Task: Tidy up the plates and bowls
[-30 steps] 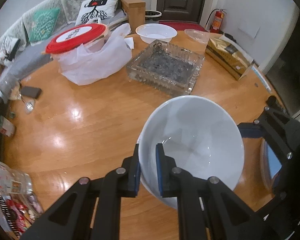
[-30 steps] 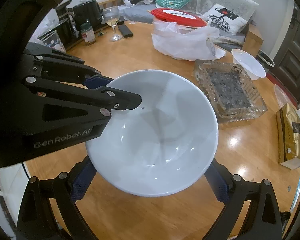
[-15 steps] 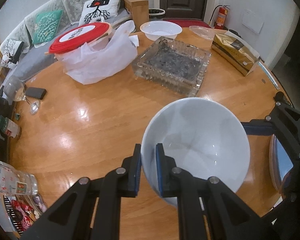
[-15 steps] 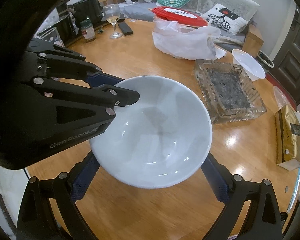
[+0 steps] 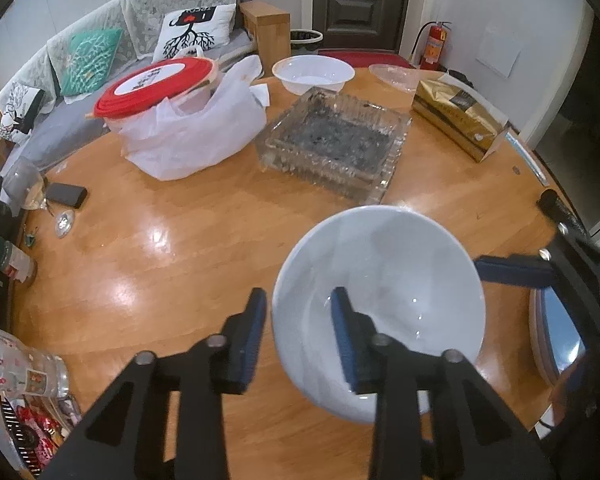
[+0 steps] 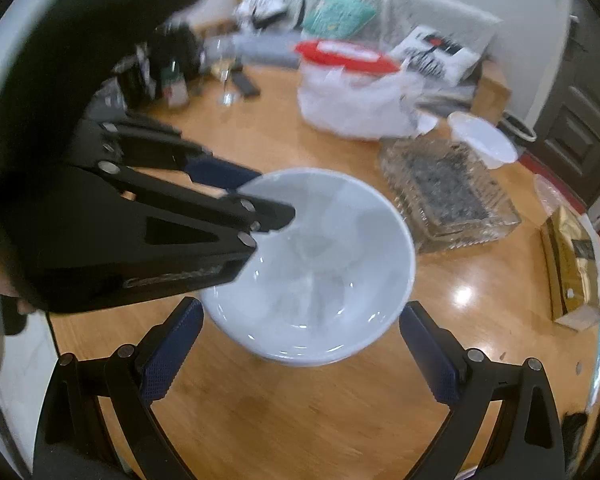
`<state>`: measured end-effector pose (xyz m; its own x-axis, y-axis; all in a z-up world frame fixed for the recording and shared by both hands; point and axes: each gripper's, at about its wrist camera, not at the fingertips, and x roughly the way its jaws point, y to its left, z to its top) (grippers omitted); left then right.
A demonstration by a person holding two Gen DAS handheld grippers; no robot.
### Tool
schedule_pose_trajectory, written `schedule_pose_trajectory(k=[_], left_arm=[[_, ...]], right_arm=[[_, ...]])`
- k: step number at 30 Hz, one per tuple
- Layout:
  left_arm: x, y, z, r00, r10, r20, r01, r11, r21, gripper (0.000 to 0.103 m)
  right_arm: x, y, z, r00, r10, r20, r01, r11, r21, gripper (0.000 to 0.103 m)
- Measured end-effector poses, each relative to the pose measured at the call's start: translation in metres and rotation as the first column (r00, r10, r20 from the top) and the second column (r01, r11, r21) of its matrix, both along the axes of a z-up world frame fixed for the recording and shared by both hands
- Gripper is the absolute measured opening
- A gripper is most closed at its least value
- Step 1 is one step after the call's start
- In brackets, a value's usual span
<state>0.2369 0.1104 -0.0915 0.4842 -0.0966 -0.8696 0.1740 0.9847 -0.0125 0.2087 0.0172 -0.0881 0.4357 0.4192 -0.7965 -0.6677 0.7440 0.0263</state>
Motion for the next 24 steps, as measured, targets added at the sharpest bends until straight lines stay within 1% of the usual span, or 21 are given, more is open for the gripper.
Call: schedule_pose_trajectory(k=[1, 2, 4, 6, 9, 12, 15, 24], left_arm=[[0.000, 0.000, 0.000, 1.000, -0.003, 0.004, 0.003, 1.000, -0.004, 0.042], [0.000, 0.000, 0.000, 1.000, -0.008, 0.007, 0.008, 1.000, -0.005, 0.043], [0.000, -0.001, -0.001, 1.000, -0.016, 0.008, 0.016, 1.000, -0.007, 0.043], [0.001, -0.001, -0.003, 1.000, -0.021, 0.005, 0.021, 1.000, -0.016, 0.043], [0.005, -0.001, -0.006, 1.000, -0.027, 0.000, 0.027, 0.999, -0.036, 0.043], [0.008, -0.001, -0.011, 0.999, -0.038, -0.011, 0.037, 0.997, -0.074, 0.043], [0.011, -0.002, -0.017, 0.998, -0.054, -0.013, 0.052, 0.995, -0.087, 0.043], [0.019, 0.002, -0.025, 0.998, -0.067, -0.007, 0.065, 0.988, -0.138, 0.042]], right_arm=[[-0.005, -0.004, 0.000, 1.000, -0.019, 0.006, 0.019, 0.999, 0.038, 0.101], [-0.010, -0.007, 0.000, 0.999, -0.030, 0.012, 0.029, 0.997, 0.069, 0.102], [-0.018, -0.008, -0.002, 0.999, -0.041, 0.026, 0.039, 0.995, 0.094, 0.102], [-0.027, -0.008, -0.007, 0.993, -0.098, 0.067, 0.093, 0.993, 0.077, 0.102], [-0.032, -0.005, -0.016, 0.991, -0.103, 0.088, 0.098, 0.993, 0.069, 0.102], [-0.025, -0.004, -0.033, 0.991, -0.126, 0.049, 0.123, 0.991, 0.056, 0.102], [-0.014, -0.001, -0.049, 0.991, -0.130, 0.008, 0.130, 0.990, 0.046, 0.102], [0.009, 0.008, -0.067, 0.997, -0.076, -0.022, 0.078, 0.996, 0.054, 0.102]])
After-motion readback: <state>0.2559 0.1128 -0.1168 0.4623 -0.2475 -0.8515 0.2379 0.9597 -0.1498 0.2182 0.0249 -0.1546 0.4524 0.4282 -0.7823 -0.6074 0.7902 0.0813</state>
